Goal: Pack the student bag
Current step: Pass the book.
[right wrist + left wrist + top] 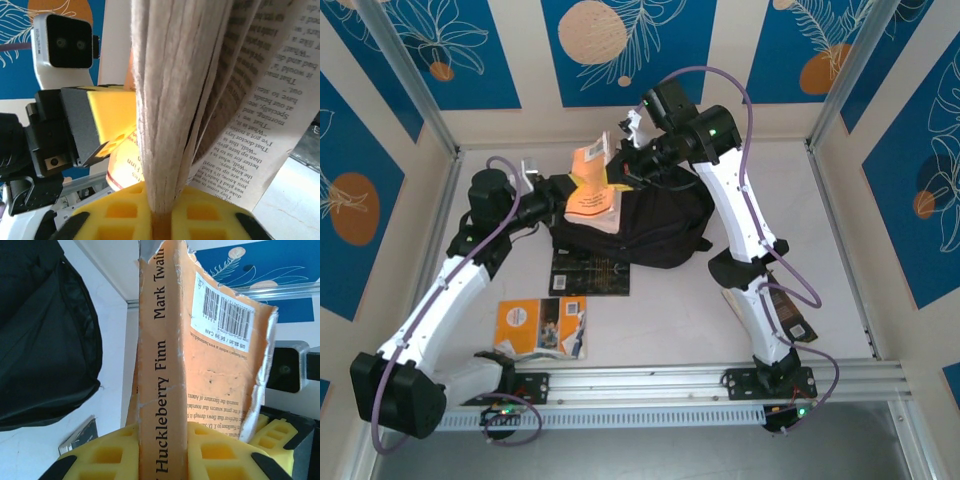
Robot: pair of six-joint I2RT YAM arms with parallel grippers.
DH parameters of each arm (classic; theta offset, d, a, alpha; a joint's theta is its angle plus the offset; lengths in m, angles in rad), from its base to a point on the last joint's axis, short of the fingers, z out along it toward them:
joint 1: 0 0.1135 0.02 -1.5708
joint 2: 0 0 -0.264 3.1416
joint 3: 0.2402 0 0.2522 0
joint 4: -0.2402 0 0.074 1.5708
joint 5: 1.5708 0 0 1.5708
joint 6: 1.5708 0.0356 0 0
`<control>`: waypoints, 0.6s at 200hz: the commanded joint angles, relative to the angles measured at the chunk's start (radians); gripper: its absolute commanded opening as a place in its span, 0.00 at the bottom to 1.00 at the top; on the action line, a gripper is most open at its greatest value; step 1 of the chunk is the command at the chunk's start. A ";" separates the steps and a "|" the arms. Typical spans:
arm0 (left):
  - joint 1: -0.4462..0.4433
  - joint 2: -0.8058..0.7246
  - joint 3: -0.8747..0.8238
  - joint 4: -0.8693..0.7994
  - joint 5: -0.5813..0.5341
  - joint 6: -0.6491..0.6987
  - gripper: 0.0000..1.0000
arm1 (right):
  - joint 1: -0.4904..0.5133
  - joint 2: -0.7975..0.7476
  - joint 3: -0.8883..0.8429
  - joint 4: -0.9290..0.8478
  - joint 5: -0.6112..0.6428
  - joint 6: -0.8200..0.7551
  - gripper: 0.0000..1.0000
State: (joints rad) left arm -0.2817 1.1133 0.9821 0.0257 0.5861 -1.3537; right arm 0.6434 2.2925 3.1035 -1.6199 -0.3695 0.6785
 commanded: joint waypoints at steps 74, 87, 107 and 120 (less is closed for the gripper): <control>-0.037 -0.081 0.044 -0.125 -0.037 0.110 0.00 | -0.004 -0.337 -0.419 -0.154 0.663 -0.005 0.84; -0.036 -0.080 0.050 -0.123 -0.035 0.111 0.00 | -0.021 -0.392 -0.519 -0.151 0.676 -0.007 0.87; -0.050 -0.073 0.049 -0.097 -0.035 0.099 0.00 | -0.042 -0.513 -0.738 -0.079 0.666 -0.017 0.91; -0.069 -0.065 0.056 -0.085 -0.036 0.099 0.00 | -0.070 -0.645 -0.937 0.046 0.616 -0.018 0.92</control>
State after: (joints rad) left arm -0.3138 1.0592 0.9791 -0.1093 0.5541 -1.2755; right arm 0.6086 1.8084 2.4077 -1.6112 0.2337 0.6651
